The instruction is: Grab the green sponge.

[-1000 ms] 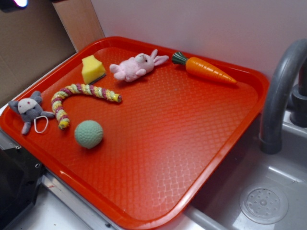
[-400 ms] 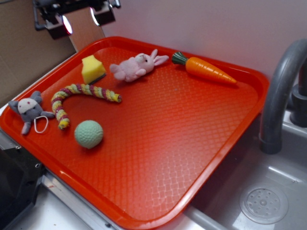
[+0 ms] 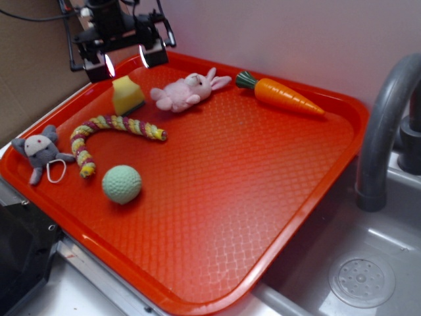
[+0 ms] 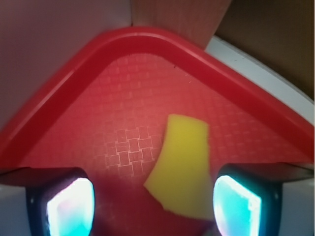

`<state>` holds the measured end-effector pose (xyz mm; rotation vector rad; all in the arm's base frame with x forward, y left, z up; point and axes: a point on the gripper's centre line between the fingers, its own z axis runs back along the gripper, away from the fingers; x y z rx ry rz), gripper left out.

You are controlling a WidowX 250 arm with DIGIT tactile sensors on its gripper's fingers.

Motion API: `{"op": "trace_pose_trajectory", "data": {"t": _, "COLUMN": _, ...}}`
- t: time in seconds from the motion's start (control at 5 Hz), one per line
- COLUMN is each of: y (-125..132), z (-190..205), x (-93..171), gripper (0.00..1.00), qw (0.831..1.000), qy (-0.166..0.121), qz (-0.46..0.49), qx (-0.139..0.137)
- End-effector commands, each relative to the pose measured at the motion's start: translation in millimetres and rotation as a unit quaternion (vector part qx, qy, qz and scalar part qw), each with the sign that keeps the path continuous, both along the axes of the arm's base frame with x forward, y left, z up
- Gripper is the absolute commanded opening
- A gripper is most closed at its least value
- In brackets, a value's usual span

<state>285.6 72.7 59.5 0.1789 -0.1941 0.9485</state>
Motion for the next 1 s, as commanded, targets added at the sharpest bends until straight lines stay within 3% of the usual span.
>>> {"op": "trace_pose_trajectory", "data": {"t": 0.0, "y": 30.4, "z": -11.0, "x": -9.6, "gripper": 1.0, "qw": 0.999, "qy": -0.003, "qz": -0.023, "qx": -0.036}}
{"op": "trace_pose_trajectory", "data": {"t": 0.2, "y": 33.4, "z": -15.7, "x": -7.9, "gripper": 1.0, "qw": 0.999, "qy": 0.007, "qz": -0.018, "qx": -0.046}}
{"op": "trace_pose_trajectory", "data": {"t": 0.4, "y": 31.3, "z": -25.3, "x": -5.1, "gripper": 0.0, "qw": 0.997, "qy": 0.034, "qz": -0.018, "qx": -0.062}}
{"op": "trace_pose_trajectory", "data": {"t": 0.6, "y": 28.8, "z": -22.5, "x": -6.1, "gripper": 0.0, "qw": 0.996, "qy": 0.052, "qz": -0.041, "qx": -0.062}}
{"op": "trace_pose_trajectory", "data": {"t": 0.8, "y": 20.5, "z": -6.9, "x": -4.2, "gripper": 0.0, "qw": 0.994, "qy": 0.047, "qz": -0.096, "qx": -0.037}}
